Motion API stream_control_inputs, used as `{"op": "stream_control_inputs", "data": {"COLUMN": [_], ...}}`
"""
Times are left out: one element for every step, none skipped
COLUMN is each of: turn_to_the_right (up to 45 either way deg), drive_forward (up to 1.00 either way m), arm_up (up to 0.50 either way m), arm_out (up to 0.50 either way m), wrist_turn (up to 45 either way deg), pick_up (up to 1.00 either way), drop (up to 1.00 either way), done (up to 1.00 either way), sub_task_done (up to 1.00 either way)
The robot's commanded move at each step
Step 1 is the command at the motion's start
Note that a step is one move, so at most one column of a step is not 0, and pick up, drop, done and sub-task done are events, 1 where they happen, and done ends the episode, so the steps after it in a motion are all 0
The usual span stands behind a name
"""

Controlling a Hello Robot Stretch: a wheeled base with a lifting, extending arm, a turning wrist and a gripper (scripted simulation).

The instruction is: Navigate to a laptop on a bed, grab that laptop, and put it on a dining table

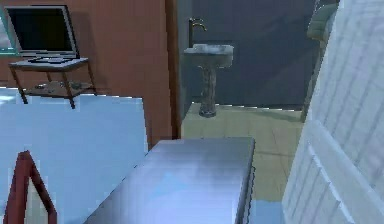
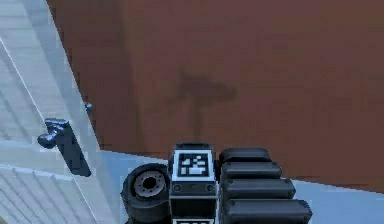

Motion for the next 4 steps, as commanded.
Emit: {"op": "stream_control_inputs", "data": {"turn_to_the_right": [6.0, 0.0, -39.0, 0.0], "drive_forward": [0.00, 0.15, 0.00, 0.20], "arm_up": [0.00, 0.00, 0.00, 0.00], "arm_out": [0.00, 0.00, 0.00, 0.00], "wrist_turn": [0.0, 0.0, 0.0, 0.0], "pick_up": [0.00, 0.00, 0.00, 0.00], "drop": [0.00, 0.00, 0.00, 0.00], "done": [0.00, 0.00, 0.00, 0.00], "sub_task_done": [0.00, 0.00, 0.00, 0.00]}}
